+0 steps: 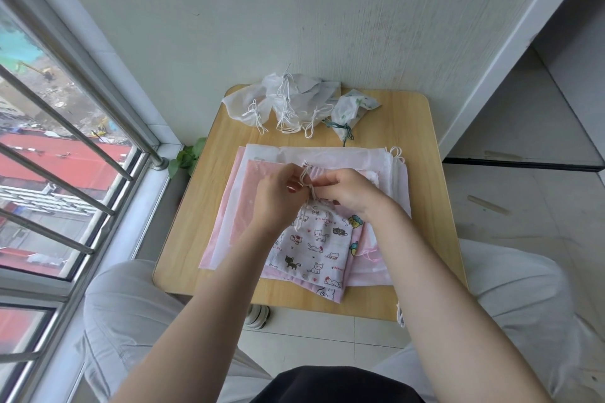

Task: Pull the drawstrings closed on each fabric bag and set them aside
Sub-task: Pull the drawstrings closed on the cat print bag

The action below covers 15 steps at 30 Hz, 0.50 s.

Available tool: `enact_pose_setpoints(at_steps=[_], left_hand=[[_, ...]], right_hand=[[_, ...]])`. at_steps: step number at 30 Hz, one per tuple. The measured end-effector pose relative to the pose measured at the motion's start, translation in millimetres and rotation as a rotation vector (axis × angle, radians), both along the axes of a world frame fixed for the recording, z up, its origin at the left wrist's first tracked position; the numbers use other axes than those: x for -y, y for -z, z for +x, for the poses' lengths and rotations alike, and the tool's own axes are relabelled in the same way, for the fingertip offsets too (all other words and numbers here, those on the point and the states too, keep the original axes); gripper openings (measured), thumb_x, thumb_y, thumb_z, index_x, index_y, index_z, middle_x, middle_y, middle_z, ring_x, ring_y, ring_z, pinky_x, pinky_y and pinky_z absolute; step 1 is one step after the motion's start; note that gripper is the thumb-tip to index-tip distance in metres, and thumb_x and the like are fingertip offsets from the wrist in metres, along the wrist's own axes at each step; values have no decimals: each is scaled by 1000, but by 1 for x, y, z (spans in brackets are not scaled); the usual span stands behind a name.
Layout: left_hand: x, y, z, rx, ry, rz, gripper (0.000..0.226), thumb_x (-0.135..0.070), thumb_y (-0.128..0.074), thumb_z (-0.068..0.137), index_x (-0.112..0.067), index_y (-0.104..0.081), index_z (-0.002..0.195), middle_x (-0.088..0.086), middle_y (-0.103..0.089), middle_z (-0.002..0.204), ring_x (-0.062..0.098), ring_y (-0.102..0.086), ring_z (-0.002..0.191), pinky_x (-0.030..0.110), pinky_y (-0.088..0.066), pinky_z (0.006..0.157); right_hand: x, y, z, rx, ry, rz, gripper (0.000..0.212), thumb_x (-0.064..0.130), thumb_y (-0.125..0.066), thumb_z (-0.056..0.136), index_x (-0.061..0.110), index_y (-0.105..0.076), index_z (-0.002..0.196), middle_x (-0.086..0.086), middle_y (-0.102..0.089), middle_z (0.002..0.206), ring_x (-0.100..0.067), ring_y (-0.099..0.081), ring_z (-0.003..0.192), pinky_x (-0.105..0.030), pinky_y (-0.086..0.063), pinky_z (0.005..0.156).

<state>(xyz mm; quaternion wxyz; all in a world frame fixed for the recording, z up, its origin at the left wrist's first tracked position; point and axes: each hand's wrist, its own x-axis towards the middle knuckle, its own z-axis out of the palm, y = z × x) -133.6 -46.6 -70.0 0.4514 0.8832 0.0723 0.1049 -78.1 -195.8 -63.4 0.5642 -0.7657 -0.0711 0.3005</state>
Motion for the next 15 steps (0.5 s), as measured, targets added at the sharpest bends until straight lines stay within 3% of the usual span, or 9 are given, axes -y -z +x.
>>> enact_pose_setpoints(at_steps=[3,6,11,13,15], left_hand=[[3,5,-1,2,-46,-34,14,3,-68,75,-11,-66,79,0,-71,77,13,-67,73,31,-56,72],[1,7,-1,-28,-72,-113,14,-1,-70,76,-14,-66,79,-1,-71,79,14,-67,75,30,-56,73],[-10,2,2,-162,-54,-290,8,-10,-78,77,-15,-72,80,1,-74,81,11,-68,76,23,-53,74],[-11,1,3,-193,-38,-341,4,-14,-78,80,-16,-75,79,4,-75,79,11,-66,71,26,-52,69],[-11,0,3,-201,-48,-358,7,-15,-77,82,-13,-74,77,6,-74,74,6,-63,63,19,-48,61]], right_hand=[[1,-1,-1,-93,17,34,13,3,-68,87,12,-71,95,6,-65,70,3,-55,53,-10,-42,51],[2,2,1,-94,38,52,13,5,-70,86,14,-72,95,6,-67,77,0,-60,66,-9,-44,56],[3,5,2,-40,59,51,12,8,-70,86,21,-70,85,6,-68,78,-3,-61,70,-13,-46,63],[0,6,2,7,84,2,13,10,-66,86,22,-67,81,5,-64,77,-7,-59,71,-20,-45,68],[-2,7,2,56,87,-53,11,12,-63,84,22,-62,80,4,-59,76,-10,-54,69,-23,-43,66]])
